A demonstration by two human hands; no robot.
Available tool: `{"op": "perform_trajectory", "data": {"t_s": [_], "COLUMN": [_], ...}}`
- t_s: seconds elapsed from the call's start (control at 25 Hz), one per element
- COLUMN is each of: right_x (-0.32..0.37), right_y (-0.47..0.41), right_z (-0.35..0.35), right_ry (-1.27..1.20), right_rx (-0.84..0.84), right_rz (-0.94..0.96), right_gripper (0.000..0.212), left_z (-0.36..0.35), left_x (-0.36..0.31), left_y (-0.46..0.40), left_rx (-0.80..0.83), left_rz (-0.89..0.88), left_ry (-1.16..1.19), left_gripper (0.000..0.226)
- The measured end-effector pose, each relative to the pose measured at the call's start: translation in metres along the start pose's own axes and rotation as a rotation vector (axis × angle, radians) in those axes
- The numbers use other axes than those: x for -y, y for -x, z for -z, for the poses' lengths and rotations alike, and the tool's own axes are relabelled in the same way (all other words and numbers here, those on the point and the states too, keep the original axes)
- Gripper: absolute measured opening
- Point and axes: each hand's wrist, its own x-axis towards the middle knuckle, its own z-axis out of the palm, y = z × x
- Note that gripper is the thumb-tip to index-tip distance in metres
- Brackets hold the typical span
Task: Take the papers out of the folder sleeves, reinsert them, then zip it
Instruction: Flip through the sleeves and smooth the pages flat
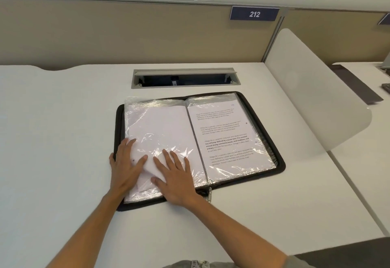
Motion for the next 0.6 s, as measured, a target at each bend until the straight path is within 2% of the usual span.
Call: {"op": "perform_trajectory", "data": {"t_s": [0.16,0.28,0.36,0.44,0.6], "right_x": [0.002,0.0,0.003,0.008,0.009], "right_y": [-0.005,-0.004,-0.002,0.001,0.007], "right_z": [0.009,0.019,0.027,0.032,0.032], "right_ry": [-0.248,-0.426,-0.546,-0.589,-0.541], "right_rx": [0.019,0.055,0.039,0.006,-0.06], "right_rz": [-0.074,-0.098,-0.112,-0.104,-0.031], "right_gripper": [0.046,0.044,0.042,0.042,0.042], "left_z": [0.005,0.009,0.017,0.029,0.04], "left_x": [-0.015,-0.024,-0.03,-0.037,-0.048], "left_y": [-0.009,-0.033,-0.061,-0.09,-0.128], "left_rx": [-0.009,0.007,-0.019,-0.042,-0.036], "left_rz": [0.221,0.305,0.386,0.436,0.426], "left_ry": [0.26,0.285,0.307,0.301,0.275], "left_gripper": [0.066,0.081,0.081,0.067,0.032]}}
